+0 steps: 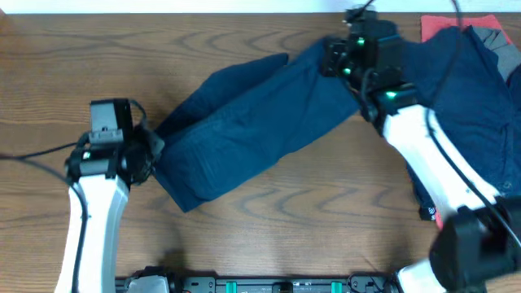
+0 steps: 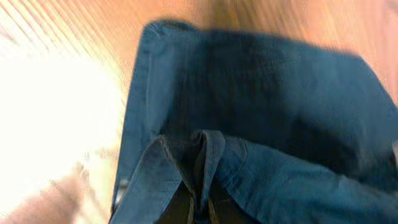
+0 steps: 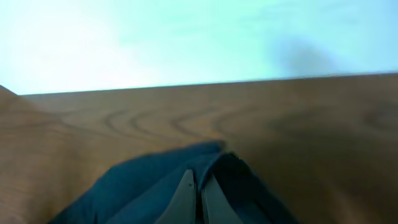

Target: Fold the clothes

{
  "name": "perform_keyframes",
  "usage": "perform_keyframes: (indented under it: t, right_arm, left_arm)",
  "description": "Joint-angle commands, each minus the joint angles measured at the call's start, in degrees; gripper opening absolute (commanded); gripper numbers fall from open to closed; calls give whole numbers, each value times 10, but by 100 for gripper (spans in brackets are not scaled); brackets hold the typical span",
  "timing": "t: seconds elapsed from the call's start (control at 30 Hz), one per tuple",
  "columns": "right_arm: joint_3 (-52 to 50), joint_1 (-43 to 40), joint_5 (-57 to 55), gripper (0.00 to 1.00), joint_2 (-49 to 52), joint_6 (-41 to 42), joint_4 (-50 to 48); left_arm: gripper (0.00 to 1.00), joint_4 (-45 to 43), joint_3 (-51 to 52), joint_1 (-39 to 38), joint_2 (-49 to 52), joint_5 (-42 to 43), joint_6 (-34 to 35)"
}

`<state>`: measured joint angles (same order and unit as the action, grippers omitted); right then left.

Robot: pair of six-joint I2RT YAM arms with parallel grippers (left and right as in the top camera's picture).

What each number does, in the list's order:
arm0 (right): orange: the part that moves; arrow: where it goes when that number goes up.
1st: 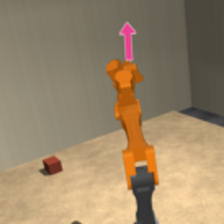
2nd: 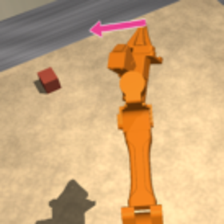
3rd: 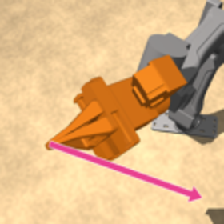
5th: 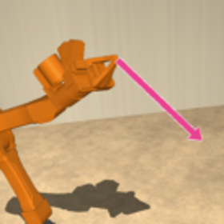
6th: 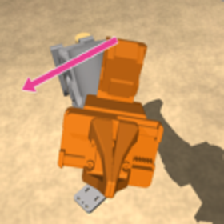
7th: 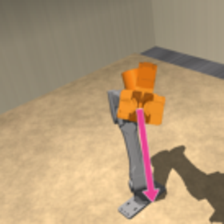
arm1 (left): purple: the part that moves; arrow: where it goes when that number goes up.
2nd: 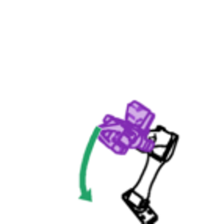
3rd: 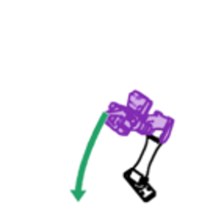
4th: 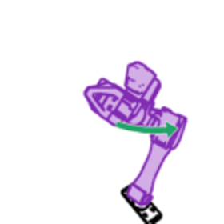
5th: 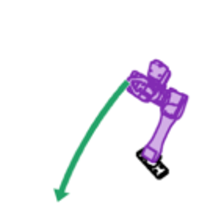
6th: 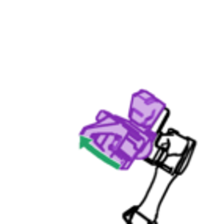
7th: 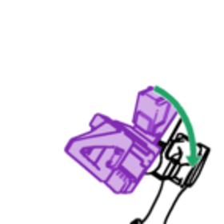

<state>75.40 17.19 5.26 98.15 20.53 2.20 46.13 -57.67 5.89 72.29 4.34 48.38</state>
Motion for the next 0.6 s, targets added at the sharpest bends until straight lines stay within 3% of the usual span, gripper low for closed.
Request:
perform_keyframes:
  t: [0.0,0.23,0.27,0.3,0.33,0.37,0.4,0.47,0.57]
  right_arm:
    - [11,19,-14,1,52,-11,-57]
    - [14,57,-14,4,181,-13,-264]
    - [21,65,-14,14,208,-13,-286]
    - [26,69,-14,30,223,-13,-292]
    - [34,73,-14,60,241,-13,-292]
    - [40,75,-14,94,253,-13,-289]
    - [43,75,-14,99,261,-13,-282]
    - [44,71,-14,99,261,-13,-264]
    - [44,53,-14,99,238,-13,-228]
  left_arm:
    - [6,-15,-6,3,41,-83,59]
    - [6,-79,-6,23,132,-129,113]
    - [6,-92,-6,27,148,-130,113]
    - [6,-104,-6,30,161,-129,113]
    - [9,-116,-6,31,174,-129,113]
    - [26,-127,-6,31,187,-129,113]
    - [40,-136,-6,31,196,-129,107]
    - [66,-161,-6,31,210,-123,68]
    - [72,-184,-10,34,201,-121,3]
